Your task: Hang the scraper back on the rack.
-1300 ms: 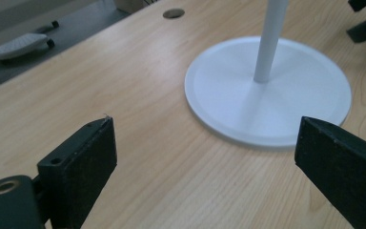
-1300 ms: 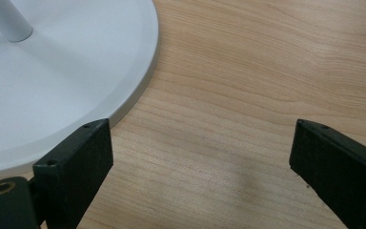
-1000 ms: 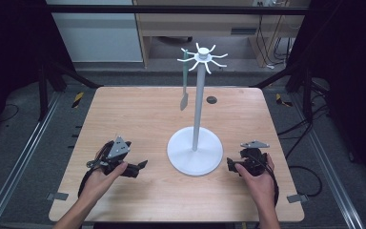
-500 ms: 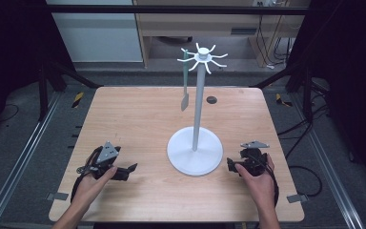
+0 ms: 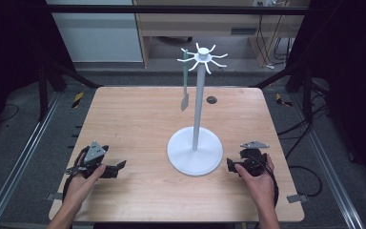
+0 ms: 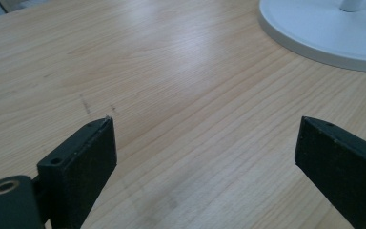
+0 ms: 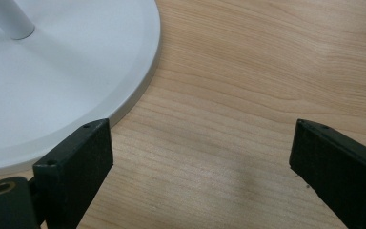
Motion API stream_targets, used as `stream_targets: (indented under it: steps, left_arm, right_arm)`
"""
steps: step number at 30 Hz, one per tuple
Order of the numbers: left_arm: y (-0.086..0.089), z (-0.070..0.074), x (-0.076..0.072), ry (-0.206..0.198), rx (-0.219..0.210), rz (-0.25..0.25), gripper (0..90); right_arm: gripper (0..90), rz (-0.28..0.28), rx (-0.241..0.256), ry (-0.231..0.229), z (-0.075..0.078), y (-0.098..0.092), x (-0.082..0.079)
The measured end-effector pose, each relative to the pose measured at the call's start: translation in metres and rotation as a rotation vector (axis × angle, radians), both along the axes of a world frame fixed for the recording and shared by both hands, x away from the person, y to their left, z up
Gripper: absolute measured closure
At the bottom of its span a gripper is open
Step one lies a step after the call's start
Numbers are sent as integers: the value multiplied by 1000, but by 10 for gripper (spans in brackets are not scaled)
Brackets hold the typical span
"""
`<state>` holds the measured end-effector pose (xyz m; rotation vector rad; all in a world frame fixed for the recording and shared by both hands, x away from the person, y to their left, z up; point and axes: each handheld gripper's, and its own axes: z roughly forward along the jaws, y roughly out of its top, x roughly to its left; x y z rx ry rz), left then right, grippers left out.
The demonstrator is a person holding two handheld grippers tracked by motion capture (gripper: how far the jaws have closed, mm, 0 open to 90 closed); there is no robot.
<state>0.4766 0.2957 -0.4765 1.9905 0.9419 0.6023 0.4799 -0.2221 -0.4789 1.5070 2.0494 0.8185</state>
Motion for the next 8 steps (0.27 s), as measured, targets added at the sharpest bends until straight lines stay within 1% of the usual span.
stream_targets:
  steps: [3, 8]
  left_arm:
    - [3, -1, 2, 7, -7, 16, 67]
    - [0, -1, 3, 18, -2, 7, 66]
  right_arm:
    - [77, 3, 0, 2, 0, 1, 0]
    - [77, -1, 0, -3, 1, 0, 0]
